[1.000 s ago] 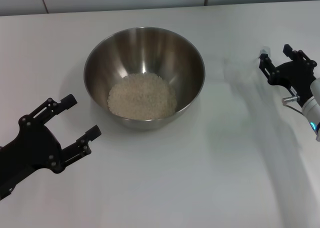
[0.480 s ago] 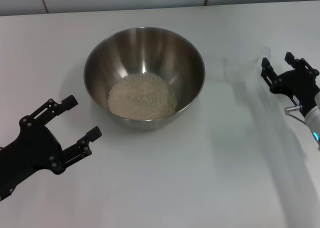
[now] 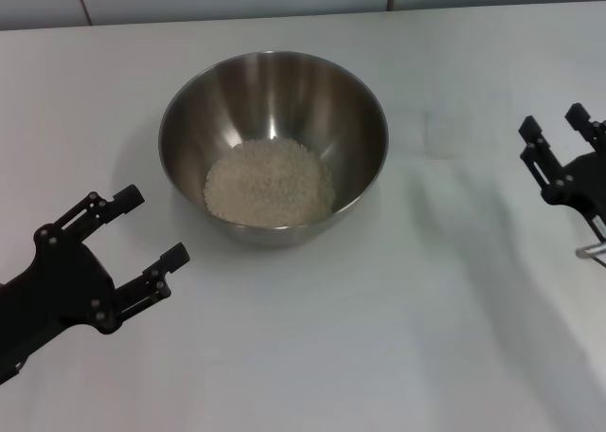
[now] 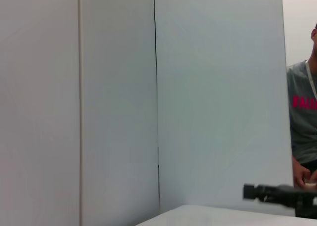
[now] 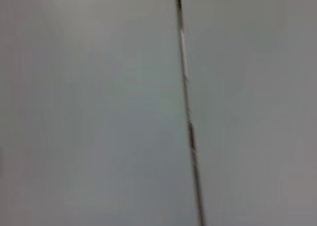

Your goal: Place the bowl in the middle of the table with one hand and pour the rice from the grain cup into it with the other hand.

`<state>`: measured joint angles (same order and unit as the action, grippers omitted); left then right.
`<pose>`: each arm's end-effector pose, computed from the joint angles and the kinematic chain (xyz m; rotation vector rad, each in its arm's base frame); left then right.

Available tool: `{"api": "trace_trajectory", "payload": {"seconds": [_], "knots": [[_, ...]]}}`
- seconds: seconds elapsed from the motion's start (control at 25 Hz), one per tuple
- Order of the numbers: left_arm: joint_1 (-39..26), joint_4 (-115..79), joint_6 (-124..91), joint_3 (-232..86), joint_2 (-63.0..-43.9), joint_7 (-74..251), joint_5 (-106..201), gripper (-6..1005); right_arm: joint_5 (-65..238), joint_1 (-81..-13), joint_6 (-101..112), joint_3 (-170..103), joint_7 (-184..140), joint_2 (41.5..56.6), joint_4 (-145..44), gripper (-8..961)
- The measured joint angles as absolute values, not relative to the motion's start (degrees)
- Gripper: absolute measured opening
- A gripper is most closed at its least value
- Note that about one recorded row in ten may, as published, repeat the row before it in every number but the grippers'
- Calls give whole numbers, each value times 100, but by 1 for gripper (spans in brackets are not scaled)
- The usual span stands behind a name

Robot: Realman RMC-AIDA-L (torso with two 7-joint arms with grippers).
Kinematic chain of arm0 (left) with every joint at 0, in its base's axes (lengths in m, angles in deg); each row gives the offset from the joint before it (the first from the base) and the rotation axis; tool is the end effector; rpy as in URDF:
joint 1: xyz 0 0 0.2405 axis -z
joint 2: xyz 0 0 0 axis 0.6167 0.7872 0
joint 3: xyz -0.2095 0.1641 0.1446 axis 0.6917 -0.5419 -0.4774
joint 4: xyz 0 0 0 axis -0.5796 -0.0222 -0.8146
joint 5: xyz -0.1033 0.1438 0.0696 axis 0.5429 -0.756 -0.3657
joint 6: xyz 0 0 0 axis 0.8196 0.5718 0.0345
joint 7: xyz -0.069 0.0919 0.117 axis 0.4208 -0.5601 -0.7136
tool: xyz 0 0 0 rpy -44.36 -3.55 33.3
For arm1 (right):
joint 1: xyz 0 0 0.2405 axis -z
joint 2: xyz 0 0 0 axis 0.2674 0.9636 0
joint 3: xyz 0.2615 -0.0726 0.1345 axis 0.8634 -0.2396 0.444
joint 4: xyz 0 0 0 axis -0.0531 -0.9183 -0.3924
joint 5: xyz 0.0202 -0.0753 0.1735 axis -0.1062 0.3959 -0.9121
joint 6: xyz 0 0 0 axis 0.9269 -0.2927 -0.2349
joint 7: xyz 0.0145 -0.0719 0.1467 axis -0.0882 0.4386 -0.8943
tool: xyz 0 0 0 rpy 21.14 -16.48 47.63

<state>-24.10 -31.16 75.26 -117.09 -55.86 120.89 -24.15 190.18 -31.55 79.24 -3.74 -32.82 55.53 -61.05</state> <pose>-0.3202 0.2354 -0.0415 -2.3310 -0.2323 -1.0584 0.3562 0.2808 -0.0417 -1.7082 0.5171 0.8287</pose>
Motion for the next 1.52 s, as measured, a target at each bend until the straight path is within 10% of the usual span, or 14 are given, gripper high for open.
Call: {"api": "trace_trajectory", "payload": {"seconds": [1.52], "knots": [[-2350,-3116,7415,-11789,-5523,12088,-2429,789,19690,-3916,9142,-2816,-5056,5546,-4577,783]]}}
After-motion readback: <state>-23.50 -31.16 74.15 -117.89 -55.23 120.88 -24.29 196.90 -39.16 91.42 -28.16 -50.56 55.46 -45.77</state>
